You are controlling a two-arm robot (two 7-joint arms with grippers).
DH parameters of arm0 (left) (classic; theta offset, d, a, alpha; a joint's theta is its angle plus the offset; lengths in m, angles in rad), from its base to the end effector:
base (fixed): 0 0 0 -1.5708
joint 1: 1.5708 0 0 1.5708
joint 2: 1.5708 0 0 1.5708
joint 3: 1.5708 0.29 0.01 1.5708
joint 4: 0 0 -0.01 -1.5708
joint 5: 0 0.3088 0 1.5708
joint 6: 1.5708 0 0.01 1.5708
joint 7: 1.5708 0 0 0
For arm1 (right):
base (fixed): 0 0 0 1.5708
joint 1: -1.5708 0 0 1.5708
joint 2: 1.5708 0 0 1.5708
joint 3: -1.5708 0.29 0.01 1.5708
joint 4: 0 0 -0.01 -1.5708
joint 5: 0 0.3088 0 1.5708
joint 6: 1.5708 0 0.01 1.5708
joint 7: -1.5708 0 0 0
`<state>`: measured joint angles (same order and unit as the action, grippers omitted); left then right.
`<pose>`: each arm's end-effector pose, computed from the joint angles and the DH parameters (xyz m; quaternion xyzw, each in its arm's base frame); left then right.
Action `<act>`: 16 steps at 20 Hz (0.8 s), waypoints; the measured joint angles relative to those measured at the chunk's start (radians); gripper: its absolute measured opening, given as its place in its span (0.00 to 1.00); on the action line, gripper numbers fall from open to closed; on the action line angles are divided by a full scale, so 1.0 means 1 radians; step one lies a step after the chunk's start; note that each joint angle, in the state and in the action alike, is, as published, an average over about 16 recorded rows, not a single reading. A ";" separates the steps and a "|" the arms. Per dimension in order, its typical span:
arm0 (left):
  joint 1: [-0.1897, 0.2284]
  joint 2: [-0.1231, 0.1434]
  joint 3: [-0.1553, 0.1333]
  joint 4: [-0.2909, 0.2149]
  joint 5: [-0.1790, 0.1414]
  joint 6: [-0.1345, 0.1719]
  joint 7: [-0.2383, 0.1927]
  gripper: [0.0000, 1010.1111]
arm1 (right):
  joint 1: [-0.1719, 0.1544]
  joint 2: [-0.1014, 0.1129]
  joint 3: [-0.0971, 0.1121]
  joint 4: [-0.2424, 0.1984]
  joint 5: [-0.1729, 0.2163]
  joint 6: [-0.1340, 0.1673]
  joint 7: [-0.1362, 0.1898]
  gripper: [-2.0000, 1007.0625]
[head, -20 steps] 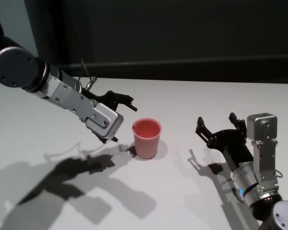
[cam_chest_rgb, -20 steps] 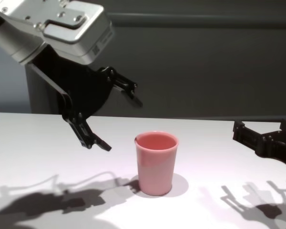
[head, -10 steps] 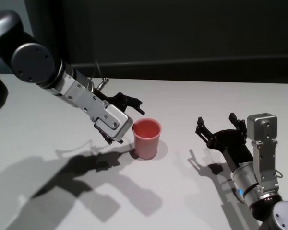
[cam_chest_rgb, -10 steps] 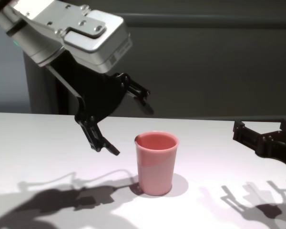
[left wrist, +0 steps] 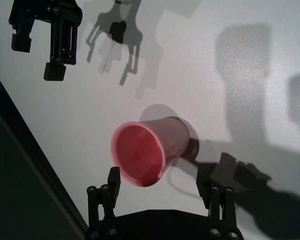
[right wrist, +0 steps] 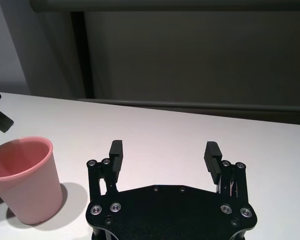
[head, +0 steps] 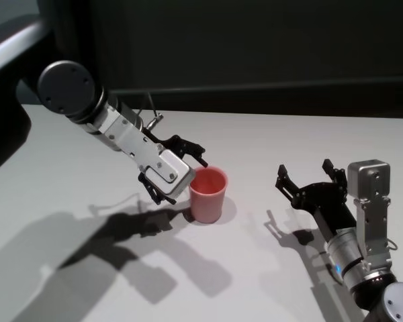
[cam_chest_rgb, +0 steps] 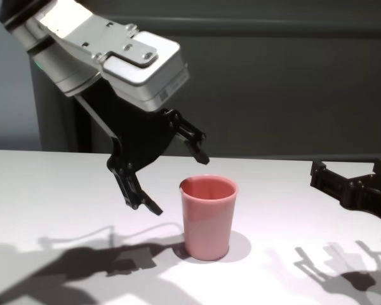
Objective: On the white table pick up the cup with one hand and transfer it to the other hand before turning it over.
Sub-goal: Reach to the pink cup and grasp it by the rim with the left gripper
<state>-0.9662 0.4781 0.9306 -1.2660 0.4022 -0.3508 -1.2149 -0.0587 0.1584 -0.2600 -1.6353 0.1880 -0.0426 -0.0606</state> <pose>0.4864 -0.0421 -0.1112 0.4793 -0.4426 -0.1560 0.7417 0.3002 0.0394 -0.3070 0.0184 0.0178 -0.6311 0.7753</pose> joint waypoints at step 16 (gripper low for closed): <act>-0.024 -0.050 0.065 0.094 0.009 -0.028 0.019 0.99 | 0.000 0.000 0.000 0.000 0.000 0.000 0.000 0.99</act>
<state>-0.9899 0.4280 0.9953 -1.1715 0.4111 -0.3790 -1.1959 -0.0587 0.1584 -0.2600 -1.6353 0.1880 -0.0426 -0.0606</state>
